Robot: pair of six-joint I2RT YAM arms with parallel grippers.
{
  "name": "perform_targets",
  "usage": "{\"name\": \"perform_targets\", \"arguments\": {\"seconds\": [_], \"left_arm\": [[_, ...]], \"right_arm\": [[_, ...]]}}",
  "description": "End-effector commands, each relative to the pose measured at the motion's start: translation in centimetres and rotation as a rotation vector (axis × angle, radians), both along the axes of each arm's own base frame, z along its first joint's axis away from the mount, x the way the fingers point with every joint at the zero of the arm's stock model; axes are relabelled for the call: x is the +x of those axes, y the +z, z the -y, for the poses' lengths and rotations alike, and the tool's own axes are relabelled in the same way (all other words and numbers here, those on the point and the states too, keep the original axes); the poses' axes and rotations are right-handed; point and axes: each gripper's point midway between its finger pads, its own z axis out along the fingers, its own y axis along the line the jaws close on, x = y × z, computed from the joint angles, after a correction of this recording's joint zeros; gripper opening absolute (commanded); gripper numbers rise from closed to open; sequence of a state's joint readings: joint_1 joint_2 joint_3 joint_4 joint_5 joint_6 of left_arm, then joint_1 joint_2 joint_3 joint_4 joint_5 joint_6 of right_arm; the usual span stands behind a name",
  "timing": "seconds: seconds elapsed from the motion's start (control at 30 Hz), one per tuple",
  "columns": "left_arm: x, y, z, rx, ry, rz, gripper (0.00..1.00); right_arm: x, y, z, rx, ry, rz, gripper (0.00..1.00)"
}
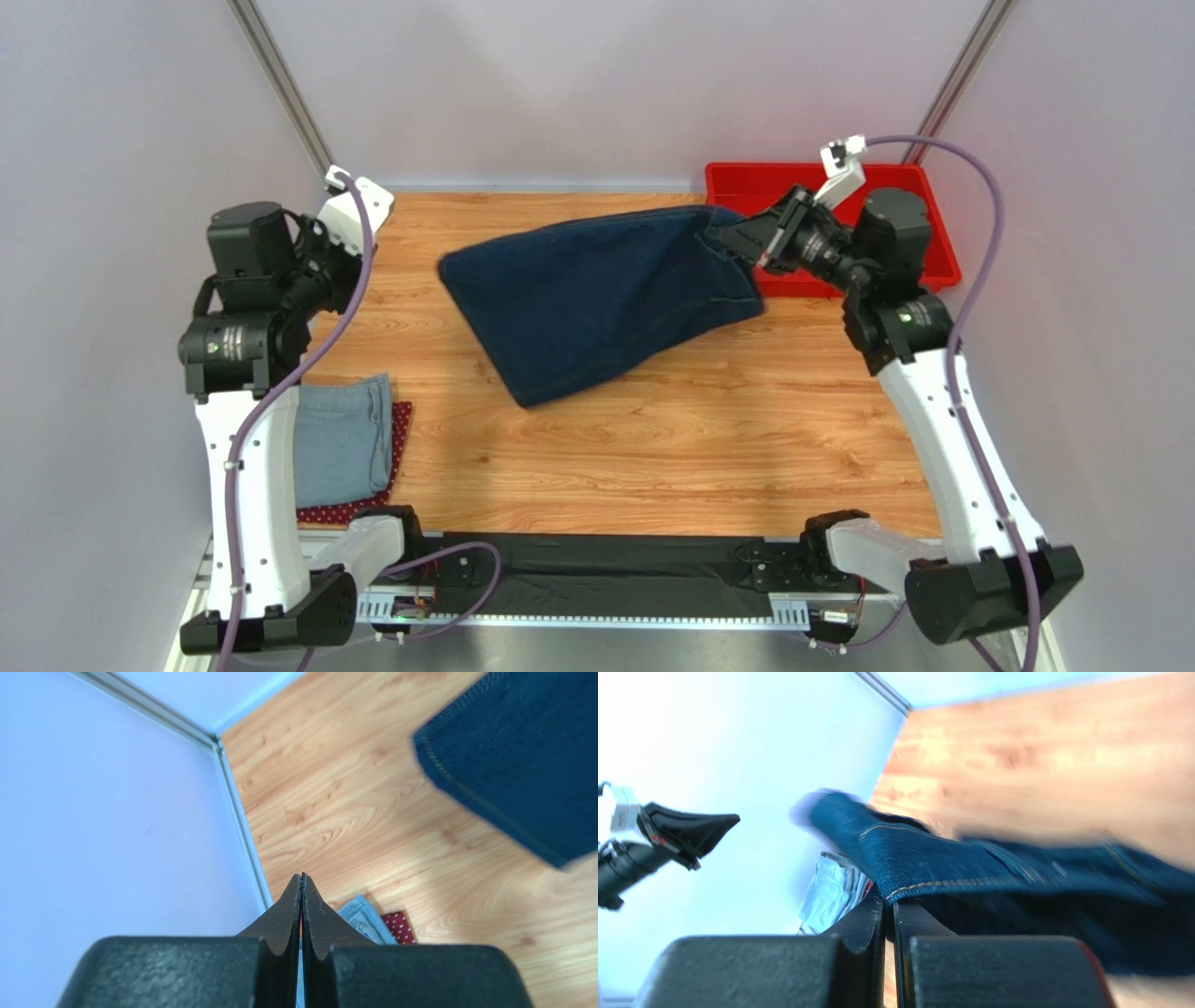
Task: Fold and stack the skirts
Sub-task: Flatten out the skirt at the center of the board.
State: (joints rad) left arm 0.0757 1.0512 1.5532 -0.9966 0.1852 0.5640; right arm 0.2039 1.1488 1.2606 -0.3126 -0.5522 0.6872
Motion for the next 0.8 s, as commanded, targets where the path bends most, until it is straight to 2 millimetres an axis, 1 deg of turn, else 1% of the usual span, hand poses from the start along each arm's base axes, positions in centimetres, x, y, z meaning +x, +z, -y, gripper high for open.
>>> {"name": "perform_targets", "arguments": {"seconds": [0.0,0.07,0.13,0.17,0.23,0.27,0.3,0.33,0.37,0.4,0.43,0.47,0.5,0.53,0.57,0.6,0.63,0.67,0.7,0.73,0.77], "left_arm": [[-3.1,3.0,1.9,-0.105,-0.040,0.006,0.00],[-3.2,3.7,2.2,-0.127,-0.043,0.021,0.00],[-2.4,3.0,2.5,-0.149,-0.052,0.015,0.00],[-2.0,1.1,3.5,-0.187,-0.095,-0.038,0.00],[-1.9,-1.1,5.3,-0.243,-0.189,-0.101,0.00],[-2.1,-1.7,7.2,-0.301,-0.285,-0.126,0.10],[-2.4,-3.8,8.4,-0.343,-0.322,-0.184,0.18],[-2.0,-4.0,9.2,-0.358,-0.357,-0.173,0.23],[-2.3,-5.4,10.3,-0.379,-0.389,-0.209,0.34],[-2.1,-5.7,10.4,-0.385,-0.391,-0.209,0.37],[-2.2,-5.7,11.3,-0.388,-0.424,-0.213,0.40],[-2.3,-5.9,11.8,-0.407,-0.448,-0.228,0.45],[-2.3,-5.7,11.8,-0.409,-0.451,-0.226,0.47],[-2.3,-5.6,11.9,-0.409,-0.454,-0.221,0.50],[-2.5,-5.3,11.8,-0.404,-0.450,-0.205,0.56],[-2.6,-5.1,11.7,-0.408,-0.441,-0.199,0.59],[-2.5,-4.9,11.6,-0.408,-0.431,-0.191,0.62],[-2.4,-4.6,11.3,-0.411,-0.412,-0.182,0.67],[-2.3,-4.1,11.2,-0.419,-0.402,-0.172,0.69],[-2.2,-3.6,11.0,-0.434,-0.384,-0.158,0.70],[-2.0,-2.7,10.3,-0.441,-0.354,-0.129,0.72]], "right_arm": [[-2.9,1.6,0.1,-0.072,0.081,0.047,0.00],[-2.9,2.9,0.2,-0.059,0.080,0.072,0.00],[-2.5,3.0,-0.1,-0.049,0.089,0.070,0.00],[-1.9,2.6,-0.3,-0.036,0.093,0.051,0.00],[-1.6,1.7,-0.6,-0.027,0.109,0.018,0.00],[-1.5,1.1,-0.8,-0.026,0.117,0.005,0.00],[-1.3,0.2,-0.9,-0.030,0.122,-0.017,0.00],[-1.3,-0.3,-0.9,-0.036,0.128,-0.024,0.00],[-1.3,-0.9,-0.9,-0.042,0.135,-0.047,0.00],[-1.5,-0.9,-1.2,-0.044,0.161,-0.052,0.00],[-1.7,-1.1,-1.4,-0.051,0.180,-0.053,0.00],[-2.1,-1.0,-2.2,-0.051,0.217,-0.052,0.00],[-2.6,-0.6,-2.9,-0.048,0.261,-0.044,0.00],[-2.5,0.7,-3.7,-0.059,0.294,-0.002,0.00],[-3.4,1.4,-5.5,-0.065,0.360,0.015,0.00],[-3.8,2.3,-6.6,-0.069,0.401,0.038,0.00],[-3.7,4.7,-8.2,-0.071,0.458,0.112,0.00],[-4.6,6.0,-9.6,-0.063,0.520,0.148,0.00],[-7.3,7.3,-12.0,-0.040,0.656,0.186,0.00],[-8.4,8.5,-13.3,-0.025,0.727,0.220,0.00],[-10.2,10.4,-14.9,-0.004,0.807,0.269,0.00]]}}
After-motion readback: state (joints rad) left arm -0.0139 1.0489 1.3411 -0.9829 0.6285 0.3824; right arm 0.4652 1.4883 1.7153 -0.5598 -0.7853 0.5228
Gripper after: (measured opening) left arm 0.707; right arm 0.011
